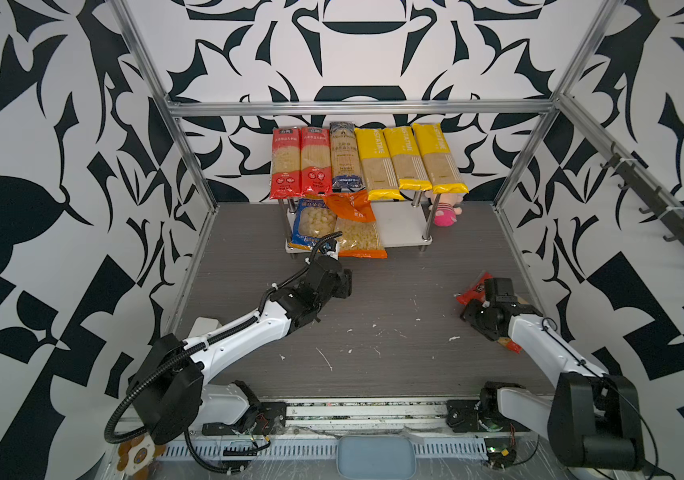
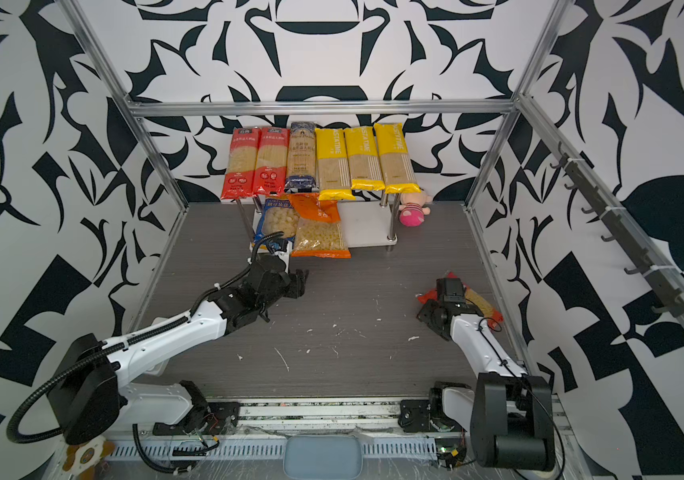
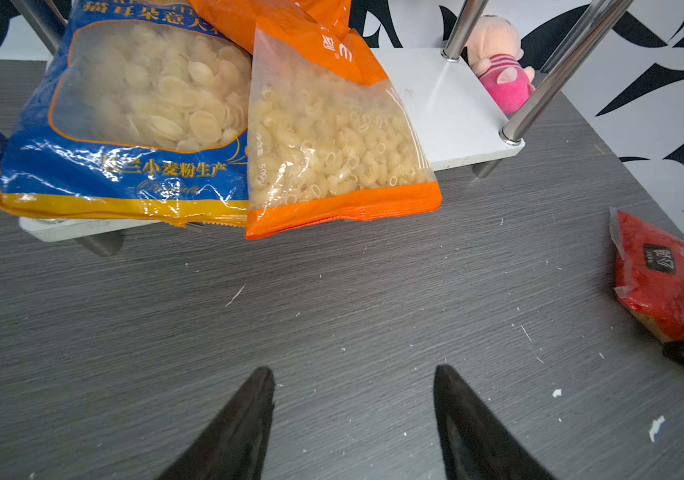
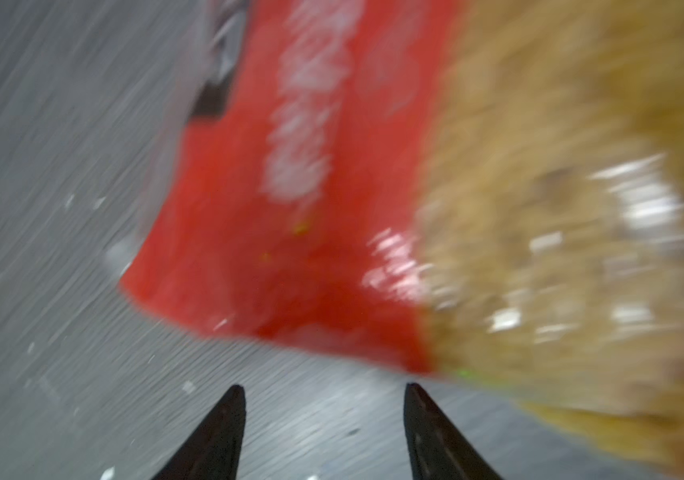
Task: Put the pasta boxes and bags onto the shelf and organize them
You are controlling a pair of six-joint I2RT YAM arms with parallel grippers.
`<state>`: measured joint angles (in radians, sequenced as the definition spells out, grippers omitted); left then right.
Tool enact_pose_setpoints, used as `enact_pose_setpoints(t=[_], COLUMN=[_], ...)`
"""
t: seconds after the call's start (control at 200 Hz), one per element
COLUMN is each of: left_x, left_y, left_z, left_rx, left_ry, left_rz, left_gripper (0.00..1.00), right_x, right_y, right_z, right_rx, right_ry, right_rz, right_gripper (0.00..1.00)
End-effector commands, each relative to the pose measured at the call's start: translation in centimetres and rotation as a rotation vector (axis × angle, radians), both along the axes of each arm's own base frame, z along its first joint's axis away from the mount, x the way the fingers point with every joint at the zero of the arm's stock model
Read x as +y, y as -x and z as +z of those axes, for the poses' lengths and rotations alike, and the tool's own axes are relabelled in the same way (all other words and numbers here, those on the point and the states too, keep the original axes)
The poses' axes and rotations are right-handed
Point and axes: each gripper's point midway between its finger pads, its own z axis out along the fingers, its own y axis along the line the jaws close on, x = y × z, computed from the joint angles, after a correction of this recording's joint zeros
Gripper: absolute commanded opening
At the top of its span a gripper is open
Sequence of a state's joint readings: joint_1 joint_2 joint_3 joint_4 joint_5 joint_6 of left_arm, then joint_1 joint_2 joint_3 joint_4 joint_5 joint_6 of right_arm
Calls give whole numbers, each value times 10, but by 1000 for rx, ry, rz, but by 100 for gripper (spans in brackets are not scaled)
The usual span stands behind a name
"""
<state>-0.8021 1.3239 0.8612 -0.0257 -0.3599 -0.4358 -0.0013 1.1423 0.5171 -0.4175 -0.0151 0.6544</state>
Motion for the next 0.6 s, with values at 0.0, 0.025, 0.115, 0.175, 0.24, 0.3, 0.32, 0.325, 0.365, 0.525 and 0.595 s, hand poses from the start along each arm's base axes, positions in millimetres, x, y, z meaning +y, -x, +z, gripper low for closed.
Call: enact_pose_setpoints(t=[0.0,0.025,0.115,0.175,0.24,0.3,0.32,0.325,0.365,0.525,0.595], left_x=[-6,-8,-18,-25,-32,-41,-43,-43,-48,-67,-79], left_y=[4,5,8,11,14,20,22,23,27,43,51], left_z=[3,2,-3,-6,-10,-12,-14,-14,-18,-35,-39], left_rx=[-5,-3,10,17,27,33,35,36,43,78,87], left_ry=[37,39,35,29,25,19,15,14,8,7,10], left_rz=[7,3,-13,-27,-42,-62,-69,-71,-83,-126,-154], left_gripper=[64,64,64,64,64,64,64,64,64,64,64], right_x=[35,45,76,97,113,118,117,116,109,49,10], right_y=[-12,-14,-21,-28,-37,-43,-44,-45,-47,-50,-48], right_z=[4,5,6,8,14,22,26,27,33,54,61], right_rx=[-64,-78,-89,-101,-104,-110,-118,-120,-129,-123,-127], right_ry=[-82,-87,-97,-117,-142,-145,-134,-129,-80,58,120], right_rz=[-13,5,50,83,122,146,153,155,169,97,23], right_gripper=[63,63,62,62,62,63,63,63,64,68,69])
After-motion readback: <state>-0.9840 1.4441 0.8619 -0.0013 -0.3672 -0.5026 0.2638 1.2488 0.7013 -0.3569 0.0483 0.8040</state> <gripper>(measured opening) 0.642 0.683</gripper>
